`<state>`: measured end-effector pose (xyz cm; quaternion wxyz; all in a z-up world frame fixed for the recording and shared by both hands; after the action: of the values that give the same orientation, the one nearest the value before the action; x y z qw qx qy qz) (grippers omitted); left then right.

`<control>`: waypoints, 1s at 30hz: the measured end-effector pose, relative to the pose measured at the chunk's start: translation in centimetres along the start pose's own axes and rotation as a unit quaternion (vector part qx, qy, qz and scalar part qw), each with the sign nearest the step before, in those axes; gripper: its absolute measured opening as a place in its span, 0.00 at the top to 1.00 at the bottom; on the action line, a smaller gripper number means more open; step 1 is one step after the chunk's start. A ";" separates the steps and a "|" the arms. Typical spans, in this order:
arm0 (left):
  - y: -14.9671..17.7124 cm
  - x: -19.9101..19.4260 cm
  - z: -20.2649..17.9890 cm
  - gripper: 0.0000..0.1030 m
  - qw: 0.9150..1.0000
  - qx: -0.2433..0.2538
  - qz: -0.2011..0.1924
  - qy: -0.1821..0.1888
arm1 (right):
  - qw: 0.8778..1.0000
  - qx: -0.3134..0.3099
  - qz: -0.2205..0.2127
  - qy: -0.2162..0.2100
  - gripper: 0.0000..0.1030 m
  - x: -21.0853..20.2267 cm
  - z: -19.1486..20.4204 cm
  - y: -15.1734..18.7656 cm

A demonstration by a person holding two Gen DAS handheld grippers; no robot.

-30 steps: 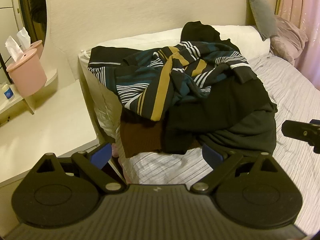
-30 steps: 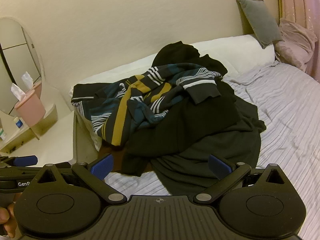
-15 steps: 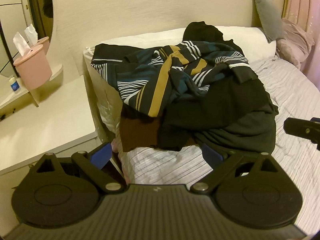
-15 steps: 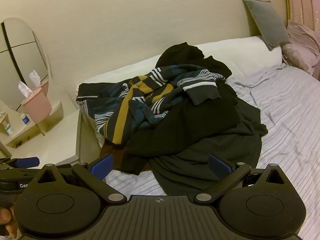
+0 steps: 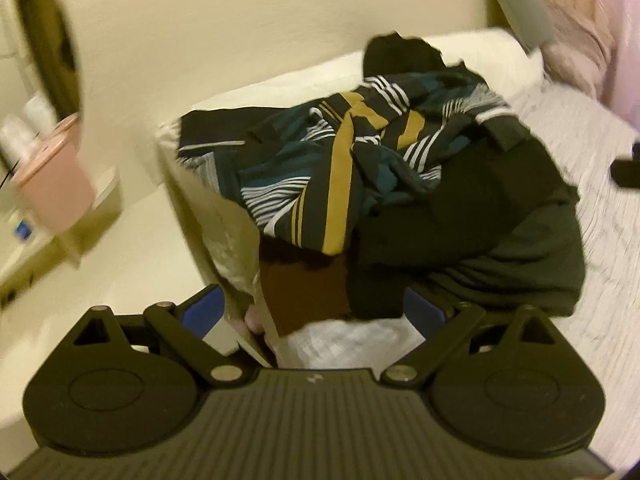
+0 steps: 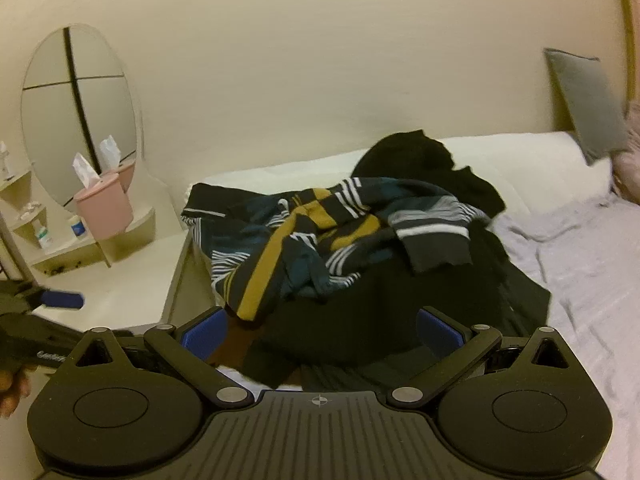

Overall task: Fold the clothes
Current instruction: 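Grasp the striped sweater with the left tool while the right tool grasps it too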

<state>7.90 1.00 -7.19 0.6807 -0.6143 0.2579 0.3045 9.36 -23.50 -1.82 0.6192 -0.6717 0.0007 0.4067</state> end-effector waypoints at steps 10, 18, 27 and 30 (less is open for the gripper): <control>-4.9 15.2 0.4 0.08 0.964 0.256 -0.035 0.060 | 0.995 -0.063 0.072 -0.017 0.26 13.1 -0.6 -2.8; -3.6 22.4 -0.1 0.09 0.945 0.311 -0.015 0.102 | 0.979 -0.140 0.138 -0.042 0.29 25.5 1.1 -2.2; -3.8 23.7 0.0 0.59 0.947 0.298 -0.011 0.122 | 0.960 -0.191 0.196 -0.050 0.59 34.0 1.5 -1.2; -5.2 22.7 0.6 0.91 0.952 0.268 -0.002 0.148 | 0.962 -0.186 0.192 -0.053 0.86 33.2 1.6 -2.1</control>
<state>27.17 3.49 -19.99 0.7749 -0.4478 0.4272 0.1284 31.78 -5.01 -18.13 0.3925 -0.7397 0.0212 0.5462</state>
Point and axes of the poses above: each gripper's, at about its wrist camera, not at the fingertips, and x roughly the way its jaws point, z to its left, y to its underside, the point moved 6 cm from there along x, roughly the way its jaws point, and after that the axes turned 5 degrees about -x, right-handed, at the moved point
